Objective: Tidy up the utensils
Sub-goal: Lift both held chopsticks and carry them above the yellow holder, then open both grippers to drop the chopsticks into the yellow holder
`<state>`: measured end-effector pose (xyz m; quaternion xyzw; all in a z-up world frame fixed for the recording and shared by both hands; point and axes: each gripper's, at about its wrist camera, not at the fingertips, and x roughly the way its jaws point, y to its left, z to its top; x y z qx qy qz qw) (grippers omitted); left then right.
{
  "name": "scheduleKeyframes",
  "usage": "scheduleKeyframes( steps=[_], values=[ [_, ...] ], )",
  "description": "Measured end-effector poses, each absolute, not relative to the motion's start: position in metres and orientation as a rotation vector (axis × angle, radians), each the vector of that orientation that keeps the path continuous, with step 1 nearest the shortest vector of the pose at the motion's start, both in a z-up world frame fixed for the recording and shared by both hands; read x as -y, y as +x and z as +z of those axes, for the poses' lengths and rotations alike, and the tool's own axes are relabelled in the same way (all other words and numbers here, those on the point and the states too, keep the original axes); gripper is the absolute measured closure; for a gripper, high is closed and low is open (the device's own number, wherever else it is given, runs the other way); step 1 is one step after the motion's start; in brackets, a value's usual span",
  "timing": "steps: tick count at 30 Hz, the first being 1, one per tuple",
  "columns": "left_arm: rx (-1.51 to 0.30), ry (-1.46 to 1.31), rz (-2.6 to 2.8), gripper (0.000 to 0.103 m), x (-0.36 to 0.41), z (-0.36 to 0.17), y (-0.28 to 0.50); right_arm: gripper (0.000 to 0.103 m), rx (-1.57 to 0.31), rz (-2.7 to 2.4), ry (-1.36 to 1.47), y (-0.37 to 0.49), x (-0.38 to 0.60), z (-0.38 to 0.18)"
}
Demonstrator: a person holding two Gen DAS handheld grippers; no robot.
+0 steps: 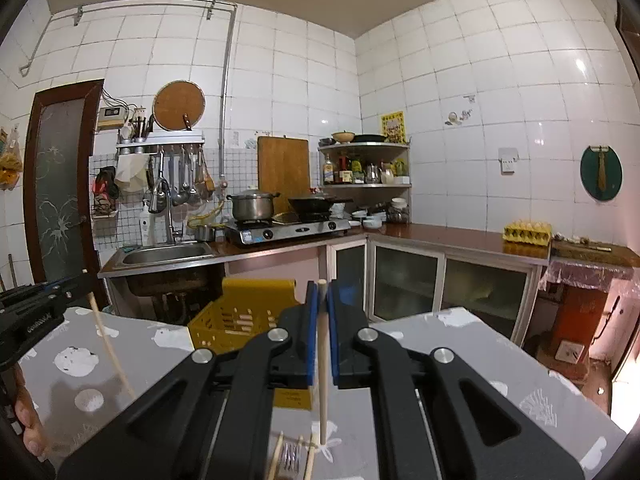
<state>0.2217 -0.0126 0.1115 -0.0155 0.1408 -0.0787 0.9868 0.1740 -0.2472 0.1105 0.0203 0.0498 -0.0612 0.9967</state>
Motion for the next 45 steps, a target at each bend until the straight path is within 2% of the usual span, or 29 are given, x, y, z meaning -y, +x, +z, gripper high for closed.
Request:
scheduleKeyframes(
  steps=[31,45],
  values=[
    [-0.21,-0.088,-0.217,0.099,0.018,0.193,0.26,0.097,-0.063,-0.088,0.037,0.225,0.24,0.18],
    [-0.118,-0.07,-0.242,0.099,0.053,0.243,0.291,0.098,-0.017,-0.069,0.049,0.273,0.237,0.226]
  ],
)
